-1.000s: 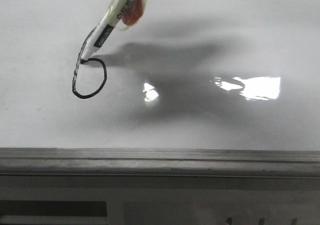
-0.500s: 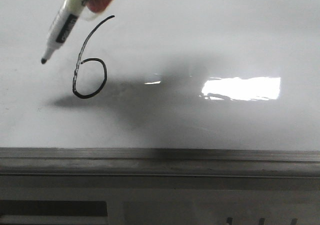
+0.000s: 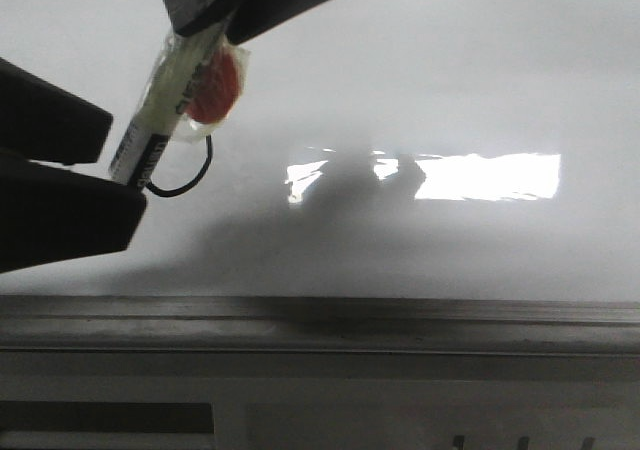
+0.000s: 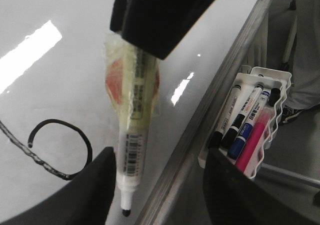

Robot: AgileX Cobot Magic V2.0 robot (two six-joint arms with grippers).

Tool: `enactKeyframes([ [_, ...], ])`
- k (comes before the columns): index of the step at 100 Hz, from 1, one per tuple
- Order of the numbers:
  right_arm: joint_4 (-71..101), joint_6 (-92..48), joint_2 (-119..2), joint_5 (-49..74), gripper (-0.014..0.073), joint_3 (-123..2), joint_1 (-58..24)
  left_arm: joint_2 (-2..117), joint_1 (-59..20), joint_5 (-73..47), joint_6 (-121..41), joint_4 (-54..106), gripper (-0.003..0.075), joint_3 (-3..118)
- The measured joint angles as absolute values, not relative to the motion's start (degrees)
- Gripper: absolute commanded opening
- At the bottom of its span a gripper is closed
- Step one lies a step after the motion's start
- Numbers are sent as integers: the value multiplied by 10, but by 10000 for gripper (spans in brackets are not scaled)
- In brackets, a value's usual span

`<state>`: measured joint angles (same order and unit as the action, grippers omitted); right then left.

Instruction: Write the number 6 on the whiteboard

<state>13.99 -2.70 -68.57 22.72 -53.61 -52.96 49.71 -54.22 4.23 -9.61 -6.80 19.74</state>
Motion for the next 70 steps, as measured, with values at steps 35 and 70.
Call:
enactKeyframes([
  [35,143,-27,-686,245,-64,-536,-530,552,-541,108,-96,-45,262,197],
  [70,147,-28,-686,251,-64,-535,-543,555,-541,106,-96,-40,-20,197],
])
